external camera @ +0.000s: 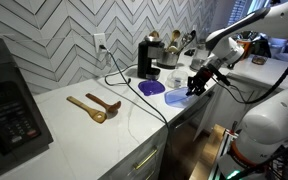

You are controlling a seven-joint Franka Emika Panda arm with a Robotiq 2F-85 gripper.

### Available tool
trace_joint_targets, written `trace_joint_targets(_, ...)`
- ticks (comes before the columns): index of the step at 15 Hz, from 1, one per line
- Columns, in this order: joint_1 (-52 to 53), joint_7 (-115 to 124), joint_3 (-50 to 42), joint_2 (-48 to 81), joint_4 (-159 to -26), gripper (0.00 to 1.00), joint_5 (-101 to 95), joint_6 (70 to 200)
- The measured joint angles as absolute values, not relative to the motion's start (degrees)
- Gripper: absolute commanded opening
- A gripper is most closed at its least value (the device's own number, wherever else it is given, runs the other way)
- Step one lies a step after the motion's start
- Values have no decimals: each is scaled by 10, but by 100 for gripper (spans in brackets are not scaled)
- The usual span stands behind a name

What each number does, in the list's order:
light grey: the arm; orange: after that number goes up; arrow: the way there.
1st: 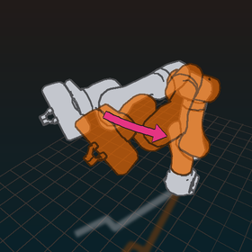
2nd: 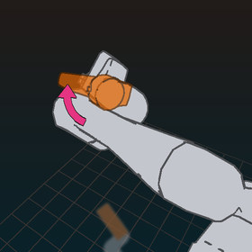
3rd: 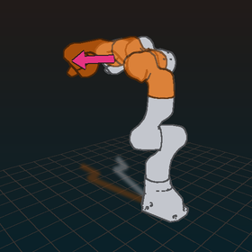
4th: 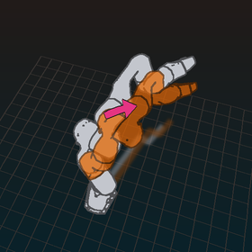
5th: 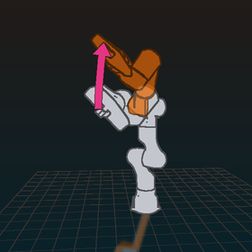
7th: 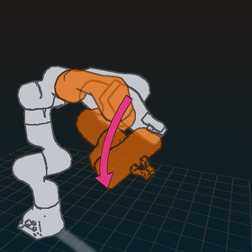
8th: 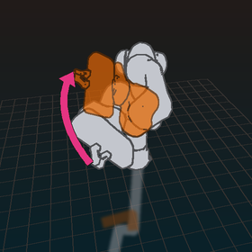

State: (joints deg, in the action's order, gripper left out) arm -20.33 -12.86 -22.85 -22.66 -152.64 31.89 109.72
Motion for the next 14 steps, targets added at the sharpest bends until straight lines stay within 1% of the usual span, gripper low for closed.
trace_joint_targets(4,-205,-122,-219,-258,-1482,2,242,1071)
trace_joint_targets(5,-204,-125,-216,-264,-1467,8,223,1062)
trace_joint_targets(12,-203,-124,-215,-261,-1460,8,220,1060)
trace_joint_targets(13,-203,-124,-215,-261,-1460,2,220,1060)
trace_joint_targets(14,-203,-124,-215,-261,-1460,2,220,1060)
